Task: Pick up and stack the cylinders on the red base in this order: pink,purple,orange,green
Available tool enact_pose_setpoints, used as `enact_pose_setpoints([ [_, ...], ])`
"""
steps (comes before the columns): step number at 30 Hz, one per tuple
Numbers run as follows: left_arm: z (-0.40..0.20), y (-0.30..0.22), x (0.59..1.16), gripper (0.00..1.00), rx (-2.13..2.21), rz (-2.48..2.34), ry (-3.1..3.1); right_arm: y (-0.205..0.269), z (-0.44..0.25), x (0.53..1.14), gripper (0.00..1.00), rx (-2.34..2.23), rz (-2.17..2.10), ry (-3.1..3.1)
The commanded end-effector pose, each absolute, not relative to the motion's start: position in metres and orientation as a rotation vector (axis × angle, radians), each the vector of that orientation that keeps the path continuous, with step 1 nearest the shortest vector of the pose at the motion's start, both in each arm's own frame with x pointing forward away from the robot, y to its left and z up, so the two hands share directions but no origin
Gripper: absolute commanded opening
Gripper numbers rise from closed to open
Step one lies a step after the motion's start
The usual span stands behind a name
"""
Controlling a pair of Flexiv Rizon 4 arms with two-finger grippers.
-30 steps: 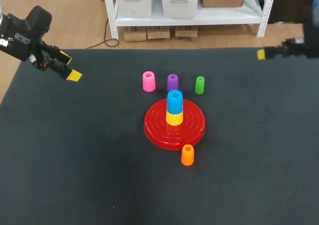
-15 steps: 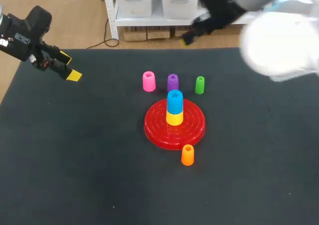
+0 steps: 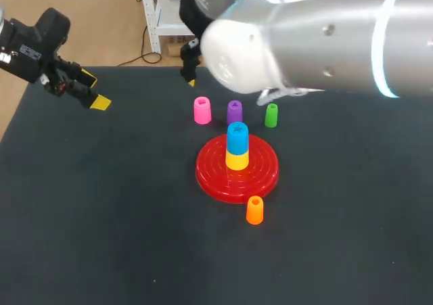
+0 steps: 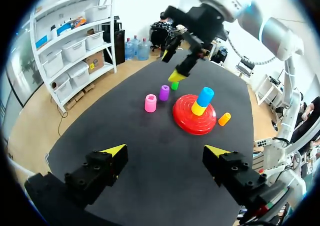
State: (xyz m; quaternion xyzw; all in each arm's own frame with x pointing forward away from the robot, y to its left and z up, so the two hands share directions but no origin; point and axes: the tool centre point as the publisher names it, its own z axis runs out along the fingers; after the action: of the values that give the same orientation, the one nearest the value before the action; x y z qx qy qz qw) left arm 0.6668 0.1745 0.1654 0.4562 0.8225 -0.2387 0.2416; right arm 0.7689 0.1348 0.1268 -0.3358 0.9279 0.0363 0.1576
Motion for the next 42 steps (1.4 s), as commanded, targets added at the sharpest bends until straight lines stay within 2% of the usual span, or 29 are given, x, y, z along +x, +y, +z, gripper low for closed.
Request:
enact_pose_setpoints([
  [1,0.165,0.175,0.666,1.00,1.247,-0.653,2.245,0.149,0.101,0.794,1.00,-1.006,0.072,2.792],
  [21,0.165,0.175,0.666,1.00,1.247,-0.653,2.245,0.154,0.050,0.799,1.00,-1.006,0.052,2.909],
  [42,0.165,0.175,0.666,1.00,1.247,-0.653,2.245,0.149,0.060,0.784,1.00,-0.937,0.058,2.850],
])
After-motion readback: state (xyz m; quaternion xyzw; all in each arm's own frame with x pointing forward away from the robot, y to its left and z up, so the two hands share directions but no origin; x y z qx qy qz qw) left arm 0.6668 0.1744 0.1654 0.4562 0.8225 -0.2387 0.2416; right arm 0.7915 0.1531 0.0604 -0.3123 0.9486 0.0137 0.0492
